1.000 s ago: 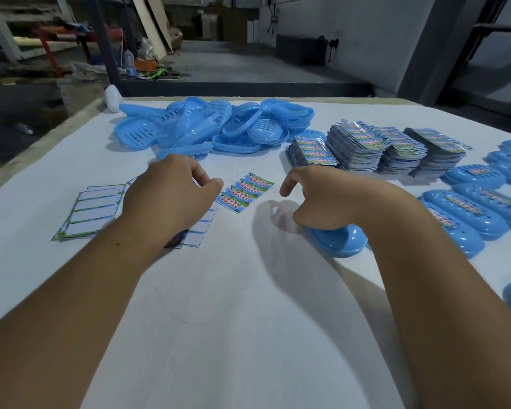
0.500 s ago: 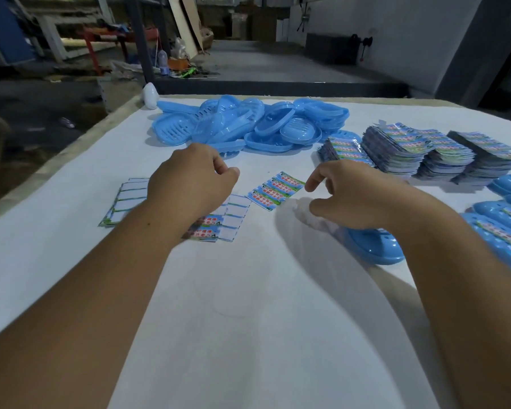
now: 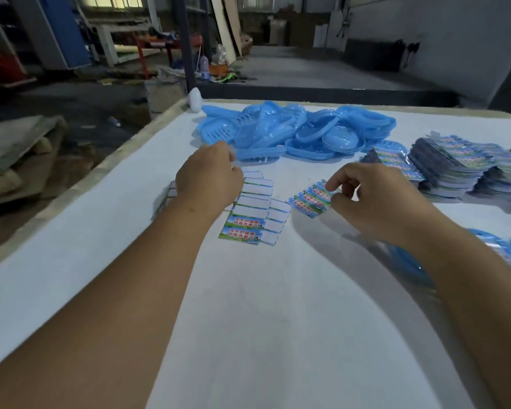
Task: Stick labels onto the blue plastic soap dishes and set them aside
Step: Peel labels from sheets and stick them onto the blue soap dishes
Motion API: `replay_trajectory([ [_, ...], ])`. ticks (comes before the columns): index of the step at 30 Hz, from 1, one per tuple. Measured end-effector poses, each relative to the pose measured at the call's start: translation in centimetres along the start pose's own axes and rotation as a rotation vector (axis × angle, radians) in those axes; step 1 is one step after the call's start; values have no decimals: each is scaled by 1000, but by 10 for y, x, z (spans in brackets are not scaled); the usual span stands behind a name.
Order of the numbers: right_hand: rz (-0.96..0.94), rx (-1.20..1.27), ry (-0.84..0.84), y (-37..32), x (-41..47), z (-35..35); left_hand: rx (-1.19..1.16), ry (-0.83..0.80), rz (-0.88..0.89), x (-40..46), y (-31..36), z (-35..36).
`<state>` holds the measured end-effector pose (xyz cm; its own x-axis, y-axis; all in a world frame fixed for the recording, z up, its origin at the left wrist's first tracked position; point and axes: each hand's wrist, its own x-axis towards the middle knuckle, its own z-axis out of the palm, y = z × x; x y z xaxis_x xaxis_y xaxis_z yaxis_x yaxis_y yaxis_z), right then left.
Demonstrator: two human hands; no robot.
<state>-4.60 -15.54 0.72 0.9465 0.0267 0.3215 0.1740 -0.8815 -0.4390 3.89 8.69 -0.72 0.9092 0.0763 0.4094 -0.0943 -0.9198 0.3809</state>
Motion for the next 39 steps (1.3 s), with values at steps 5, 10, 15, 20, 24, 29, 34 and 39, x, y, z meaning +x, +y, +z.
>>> replay_trajectory([
  [5, -23, 20, -9, -3, 0, 3, 54, -34, 64, 26, 10, 13],
  [10, -22, 63, 0, 0, 2, 4, 101, -93, 99, 45, 13, 23],
  [15, -22, 100, 14, 0, 4, 5, 36, -34, 147, 47, 11, 28],
  [20, -23, 133, 10, 4, 5, 6, -181, 18, 203, 43, 16, 24],
  [24, -20, 135, 10, 7, 6, 6, -319, 66, 137, 39, 21, 15],
  [29, -10, 173, 40, 7, 7, 8, -544, -38, 74, 29, 27, -4],
  [34, -44, 179, 139, 5, 6, 7, -754, -169, -49, 6, 42, -24],
  [39, -88, 233, 90, 2, 4, 4, -799, -294, -70, -21, 48, -24],
])
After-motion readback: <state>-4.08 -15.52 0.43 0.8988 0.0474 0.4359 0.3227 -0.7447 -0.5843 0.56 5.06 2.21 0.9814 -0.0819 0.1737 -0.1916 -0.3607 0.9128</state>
